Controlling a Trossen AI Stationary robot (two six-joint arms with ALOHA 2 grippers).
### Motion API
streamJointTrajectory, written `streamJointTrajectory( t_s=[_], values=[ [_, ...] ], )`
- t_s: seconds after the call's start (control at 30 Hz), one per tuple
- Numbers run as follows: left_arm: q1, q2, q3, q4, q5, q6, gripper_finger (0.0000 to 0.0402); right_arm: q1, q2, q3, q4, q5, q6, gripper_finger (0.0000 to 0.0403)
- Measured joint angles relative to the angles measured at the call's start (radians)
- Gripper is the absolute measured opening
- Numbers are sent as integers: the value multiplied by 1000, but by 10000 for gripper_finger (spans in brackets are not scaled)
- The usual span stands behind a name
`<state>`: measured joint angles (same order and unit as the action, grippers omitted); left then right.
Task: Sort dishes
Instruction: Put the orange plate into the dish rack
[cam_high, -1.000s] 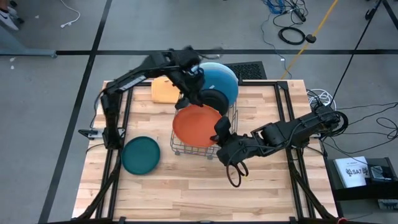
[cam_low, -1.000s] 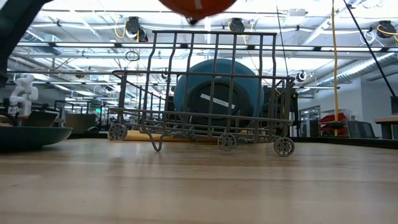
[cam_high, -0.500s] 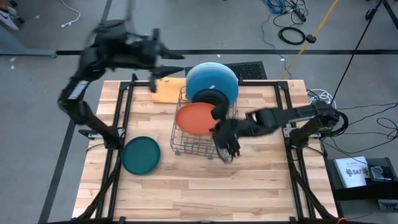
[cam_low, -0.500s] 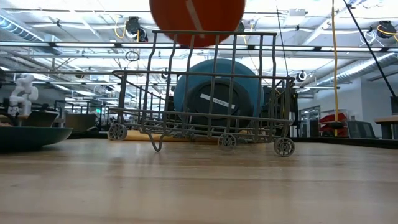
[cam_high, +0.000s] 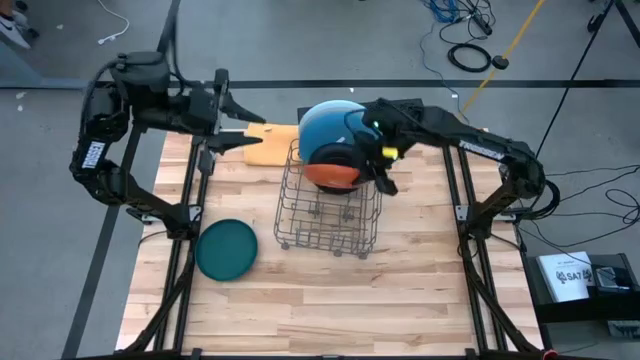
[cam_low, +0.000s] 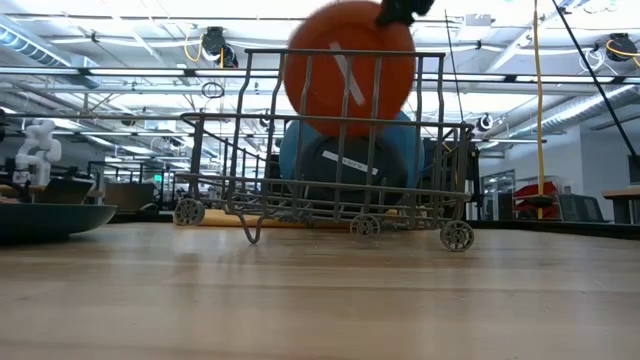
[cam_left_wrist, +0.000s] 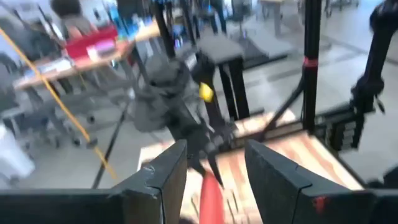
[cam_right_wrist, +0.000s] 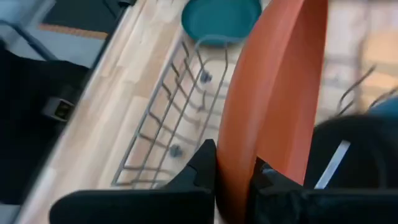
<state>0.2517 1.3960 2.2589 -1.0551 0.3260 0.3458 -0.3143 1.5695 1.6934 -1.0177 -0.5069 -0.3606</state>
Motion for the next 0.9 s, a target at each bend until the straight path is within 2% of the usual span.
streamJointTrajectory(
  t_s=[0.1,0.3,0.53,0.9],
  values=[
    [-6,7,-2,-68,-21,9,163,-80,28,0,-61,-82,-1,13],
    [-5,11,-29,-140,-31,53,163,-168,80,0,-64,-257,-28,13],
    [-5,13,-98,-139,-31,54,164,-197,192,0,-155,-279,-72,13],
    [-5,13,-156,-141,-30,60,164,-201,295,0,-146,-267,-71,13]
  ],
)
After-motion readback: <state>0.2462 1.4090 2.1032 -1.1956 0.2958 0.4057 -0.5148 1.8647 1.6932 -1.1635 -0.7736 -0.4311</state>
